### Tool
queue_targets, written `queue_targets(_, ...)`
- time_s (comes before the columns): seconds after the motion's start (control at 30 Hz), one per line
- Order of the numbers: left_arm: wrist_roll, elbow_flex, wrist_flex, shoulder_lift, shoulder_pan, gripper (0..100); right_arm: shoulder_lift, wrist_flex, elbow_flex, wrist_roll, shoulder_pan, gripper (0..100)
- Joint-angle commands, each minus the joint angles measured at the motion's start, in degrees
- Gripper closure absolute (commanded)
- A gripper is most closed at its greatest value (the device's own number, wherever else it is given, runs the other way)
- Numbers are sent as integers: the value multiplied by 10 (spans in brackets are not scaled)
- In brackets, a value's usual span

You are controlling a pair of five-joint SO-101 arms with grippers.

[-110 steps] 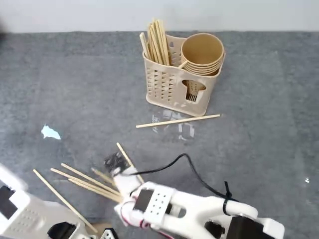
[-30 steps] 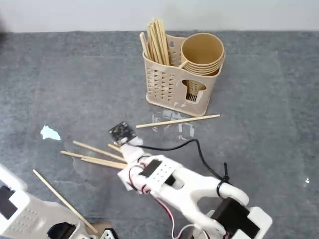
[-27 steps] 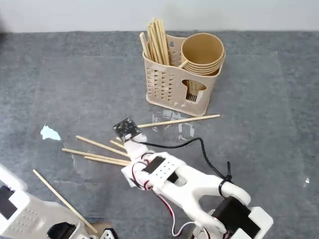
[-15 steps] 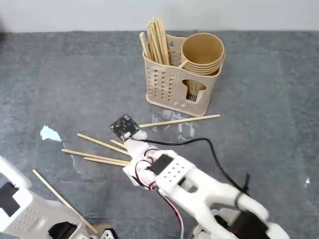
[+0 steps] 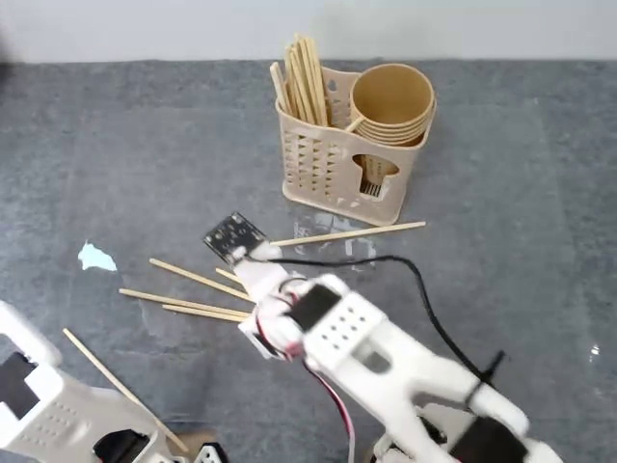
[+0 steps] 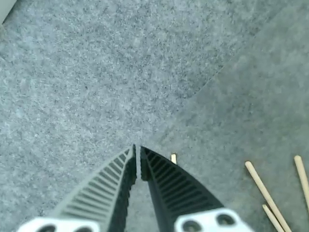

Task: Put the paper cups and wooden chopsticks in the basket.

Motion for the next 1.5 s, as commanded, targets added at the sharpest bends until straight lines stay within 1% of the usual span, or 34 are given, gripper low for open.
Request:
queue_targets(0.0,-15,-2,1,-33,4,988,80,47,-114,5,-4,612)
queue_targets(0.23,-15,-1,1,-33,1,988,276,121,-285,5,-7,571)
queue_targets(0.43,-15,3,0,-33,4,988,375,180,-388,4,-39,545)
queue_targets(0.5,-15,3,0,-33,4,988,389,178,-401,3,-49,545)
queue_targets(0.63,-15,3,-3,-33,4,988,417,164,-424,4,-46,545)
queue_targets(1.0,-15,4,-13,-29,1,988,538,158,-490,5,5,551)
queue_targets(1.07,-15,4,-15,-29,0,988,549,159,-496,5,19,590)
queue_targets(1.13,-16,4,-16,-29,0,988,559,158,-498,6,32,675)
queue_targets(1.23,-16,4,-16,-29,0,988,565,158,-498,41,47,816)
queue_targets(1.27,-16,4,-16,-30,0,988,565,158,-498,50,50,849)
queue_targets(1.33,-16,4,-16,-31,1,988,564,158,-498,57,58,872)
queue_targets(1.47,-15,4,-16,-31,1,988,565,161,-498,58,72,876)
